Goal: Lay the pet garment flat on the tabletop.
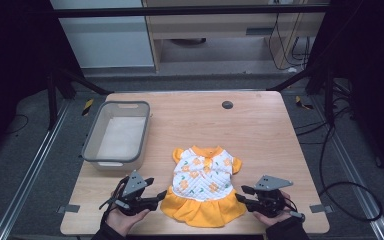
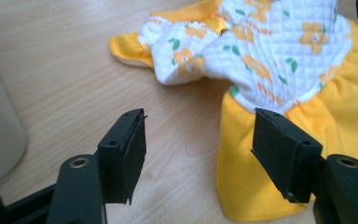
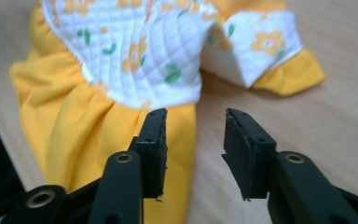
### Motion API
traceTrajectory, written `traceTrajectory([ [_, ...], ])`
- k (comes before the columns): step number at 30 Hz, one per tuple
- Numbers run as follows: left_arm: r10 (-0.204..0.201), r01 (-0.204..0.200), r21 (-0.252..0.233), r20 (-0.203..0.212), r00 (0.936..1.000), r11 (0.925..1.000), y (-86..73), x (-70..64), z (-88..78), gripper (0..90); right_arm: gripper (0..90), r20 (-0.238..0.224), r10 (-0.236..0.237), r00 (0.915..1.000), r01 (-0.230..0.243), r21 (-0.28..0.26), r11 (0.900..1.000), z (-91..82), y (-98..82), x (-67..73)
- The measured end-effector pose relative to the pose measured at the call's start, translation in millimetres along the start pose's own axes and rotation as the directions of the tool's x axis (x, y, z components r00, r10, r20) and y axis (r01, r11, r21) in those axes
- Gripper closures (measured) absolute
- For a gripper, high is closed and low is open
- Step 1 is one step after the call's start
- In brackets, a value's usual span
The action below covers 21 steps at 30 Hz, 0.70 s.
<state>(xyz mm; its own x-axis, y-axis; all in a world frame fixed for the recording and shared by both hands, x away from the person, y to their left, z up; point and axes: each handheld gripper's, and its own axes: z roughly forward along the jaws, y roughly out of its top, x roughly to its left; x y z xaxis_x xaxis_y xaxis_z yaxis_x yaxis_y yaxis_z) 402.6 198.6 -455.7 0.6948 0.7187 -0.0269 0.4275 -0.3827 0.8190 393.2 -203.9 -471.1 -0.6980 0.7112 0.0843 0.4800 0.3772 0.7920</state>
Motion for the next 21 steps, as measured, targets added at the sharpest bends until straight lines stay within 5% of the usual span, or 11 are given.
traceTrajectory([
  [6, 0.016, -0.017, -0.044, -0.027, 0.9995, 0.9989, 17.1, 8.6, 1.3, 34.4, 51.3, 0.056, 0.038, 0.9977, -0.033, -0.097, 0.995, 1.0, 15.8, -14.7],
  [13, -0.029, 0.023, -0.099, -0.053, 0.9982, 0.9948, 44.4, 29.6, 11.4, 35.3, 48.2, 0.088, 0.083, 0.9926, -0.070, -0.143, 0.987, 9.0, 33.5, -33.3],
  [21, -0.027, 0.020, -0.085, -0.087, 0.9959, 0.9962, 66.0, 42.4, 38.3, 38.4, 47.0, 0.122, 0.118, 0.9855, -0.098, -0.158, 0.983, 28.3, 51.9, -49.0],
])
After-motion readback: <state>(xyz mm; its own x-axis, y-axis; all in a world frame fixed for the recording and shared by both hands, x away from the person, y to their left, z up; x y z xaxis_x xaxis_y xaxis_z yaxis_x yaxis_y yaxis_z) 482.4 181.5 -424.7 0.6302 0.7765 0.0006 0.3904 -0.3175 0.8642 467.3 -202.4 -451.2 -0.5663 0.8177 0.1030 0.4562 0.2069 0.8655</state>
